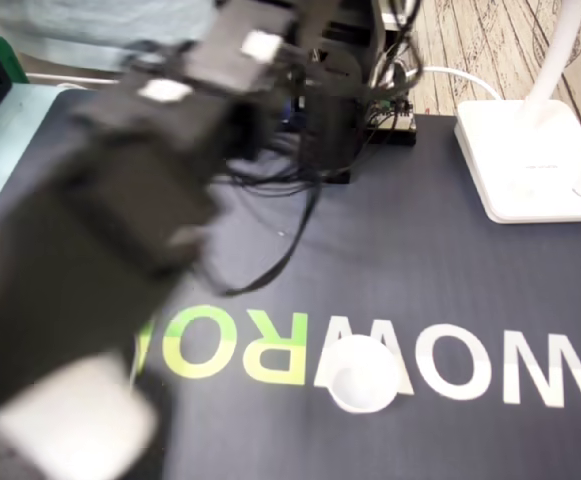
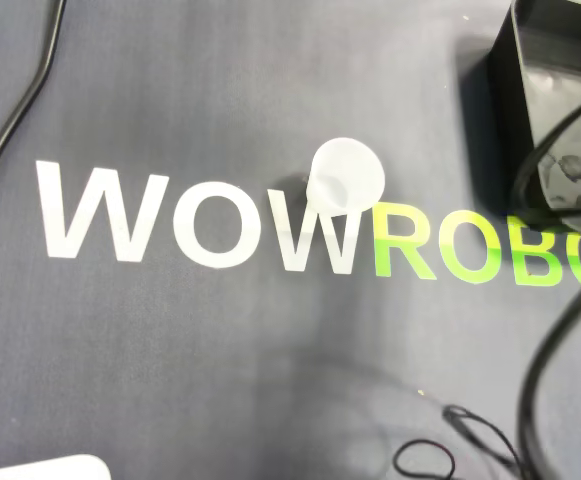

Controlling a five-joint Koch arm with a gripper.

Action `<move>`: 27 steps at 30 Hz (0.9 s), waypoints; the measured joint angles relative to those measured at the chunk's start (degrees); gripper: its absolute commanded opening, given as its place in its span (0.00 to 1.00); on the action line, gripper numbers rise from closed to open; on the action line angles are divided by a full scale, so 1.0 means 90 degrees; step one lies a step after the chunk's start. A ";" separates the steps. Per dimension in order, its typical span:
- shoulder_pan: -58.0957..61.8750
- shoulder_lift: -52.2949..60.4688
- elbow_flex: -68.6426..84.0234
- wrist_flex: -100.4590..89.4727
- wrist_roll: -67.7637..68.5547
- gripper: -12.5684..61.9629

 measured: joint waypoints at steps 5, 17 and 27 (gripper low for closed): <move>0.0664 -0.0850 -0.1016 0.0693 0.1748 0.21; 0.1123 -0.2373 -0.1748 0.0771 0.7051 0.21; 0.1250 -0.3496 -0.2002 -0.0645 0.9883 0.21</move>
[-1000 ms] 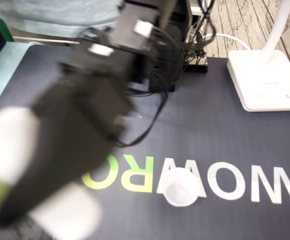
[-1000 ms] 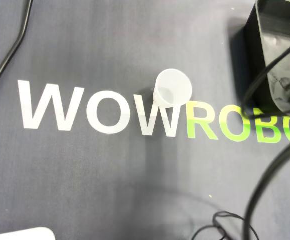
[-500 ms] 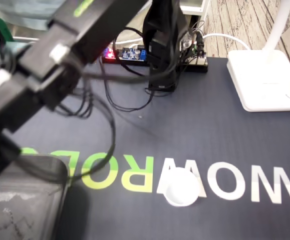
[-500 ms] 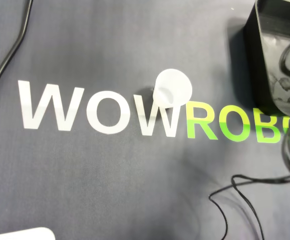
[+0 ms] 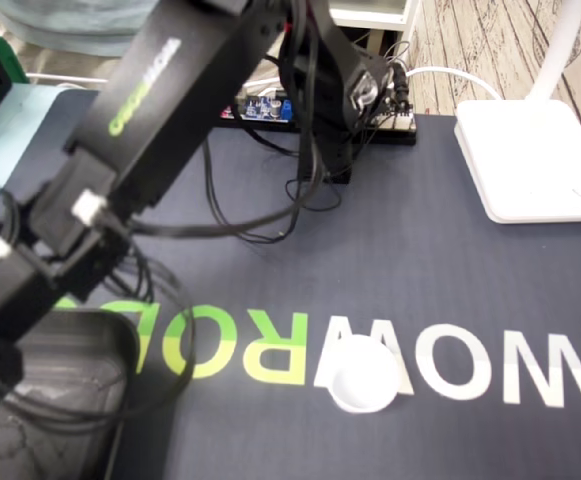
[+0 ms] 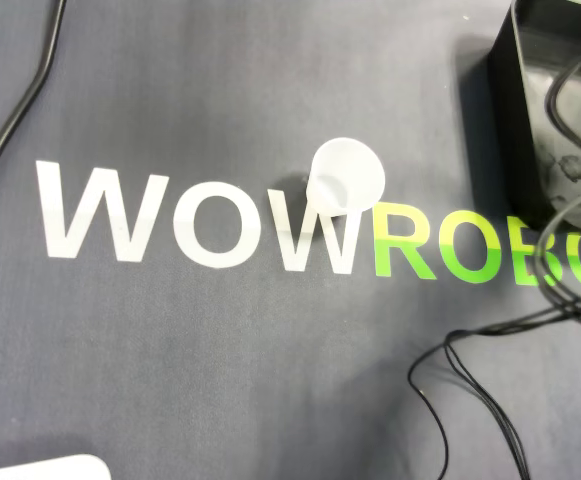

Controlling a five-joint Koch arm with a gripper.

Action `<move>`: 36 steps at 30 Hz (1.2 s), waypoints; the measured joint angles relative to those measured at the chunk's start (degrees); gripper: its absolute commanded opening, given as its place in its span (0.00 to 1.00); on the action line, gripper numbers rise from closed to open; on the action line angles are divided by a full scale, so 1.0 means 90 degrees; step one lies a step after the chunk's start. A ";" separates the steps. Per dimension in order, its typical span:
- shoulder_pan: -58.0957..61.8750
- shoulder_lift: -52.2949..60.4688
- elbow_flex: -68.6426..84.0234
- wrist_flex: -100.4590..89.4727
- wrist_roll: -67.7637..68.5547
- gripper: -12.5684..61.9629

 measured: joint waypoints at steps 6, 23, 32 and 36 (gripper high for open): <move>0.0088 -0.0605 0.0000 -0.0869 0.1523 0.21; 0.0107 -0.1025 -0.0146 -0.1182 0.1504 0.21; 0.0176 -0.0156 -0.0791 -0.0420 -0.1611 0.21; 0.0215 0.0557 -0.0791 -0.0176 -0.4111 0.21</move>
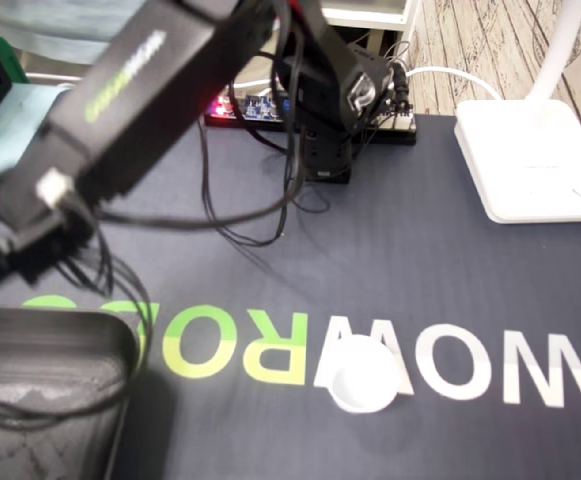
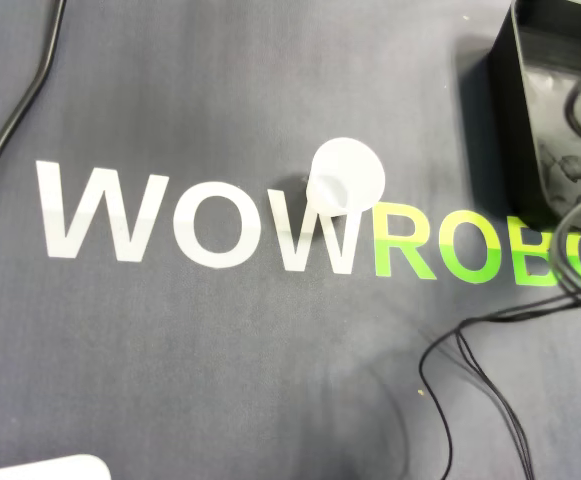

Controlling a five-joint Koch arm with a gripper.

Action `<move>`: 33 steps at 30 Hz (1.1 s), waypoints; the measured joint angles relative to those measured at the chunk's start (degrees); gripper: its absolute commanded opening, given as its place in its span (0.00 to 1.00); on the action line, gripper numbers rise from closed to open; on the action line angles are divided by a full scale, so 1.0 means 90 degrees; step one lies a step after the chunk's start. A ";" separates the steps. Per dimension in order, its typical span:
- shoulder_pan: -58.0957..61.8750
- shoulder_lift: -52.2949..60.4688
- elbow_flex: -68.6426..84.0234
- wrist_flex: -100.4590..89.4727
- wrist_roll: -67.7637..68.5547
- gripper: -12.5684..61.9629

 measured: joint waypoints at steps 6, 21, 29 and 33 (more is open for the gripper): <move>-0.0049 0.0752 0.0098 0.0010 -0.2275 0.21; -0.2168 0.4863 0.5410 0.0313 -0.6875 0.21; -0.4219 0.5645 0.6270 0.0313 -0.9482 0.21; -0.4805 0.5615 0.6309 0.0352 -1.0674 0.21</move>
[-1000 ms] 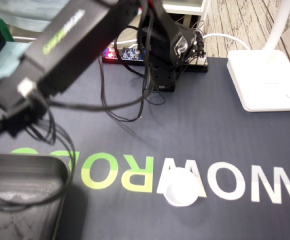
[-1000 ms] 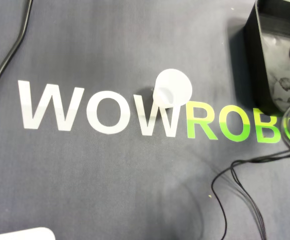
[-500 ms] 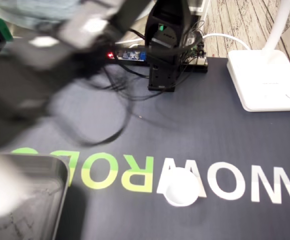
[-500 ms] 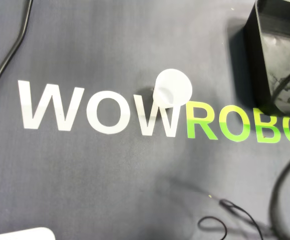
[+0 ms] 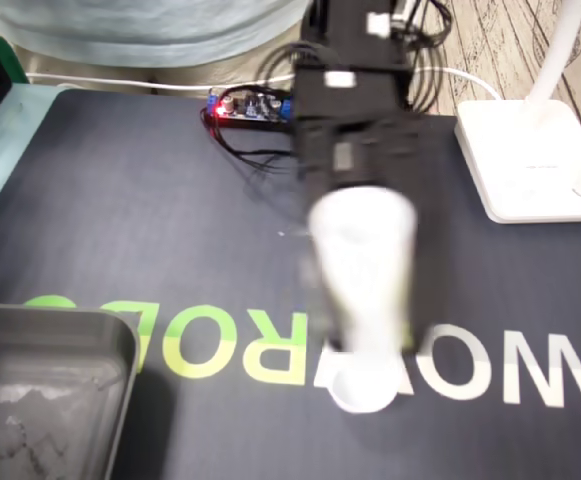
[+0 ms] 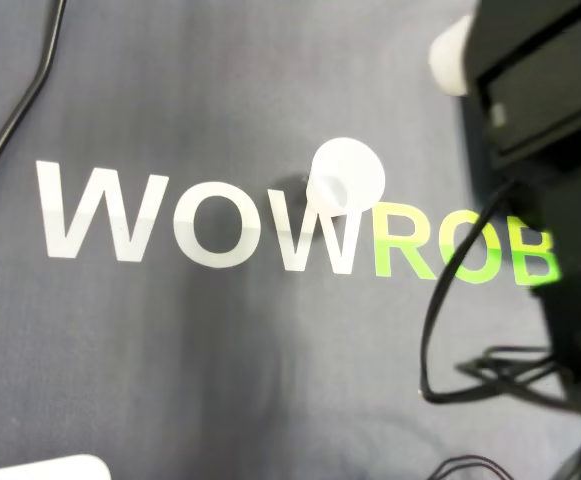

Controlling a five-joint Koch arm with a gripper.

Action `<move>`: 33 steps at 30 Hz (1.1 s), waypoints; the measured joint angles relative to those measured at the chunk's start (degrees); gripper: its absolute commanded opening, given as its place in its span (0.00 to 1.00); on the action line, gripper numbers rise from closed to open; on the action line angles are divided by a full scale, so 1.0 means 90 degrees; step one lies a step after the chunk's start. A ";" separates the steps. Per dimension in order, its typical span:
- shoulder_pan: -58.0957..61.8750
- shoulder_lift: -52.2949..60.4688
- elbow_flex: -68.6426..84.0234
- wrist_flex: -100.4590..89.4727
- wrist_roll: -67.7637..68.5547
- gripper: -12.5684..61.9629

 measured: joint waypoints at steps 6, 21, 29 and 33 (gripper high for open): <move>-0.0283 -0.0469 0.0215 0.0195 -0.1084 0.21; -0.0449 -0.1455 0.0654 0.0146 -0.1240 0.21; -0.0449 -0.2061 0.0703 -0.0371 -0.1240 0.21; -0.0449 -0.2266 0.0703 -0.0576 -0.1240 0.21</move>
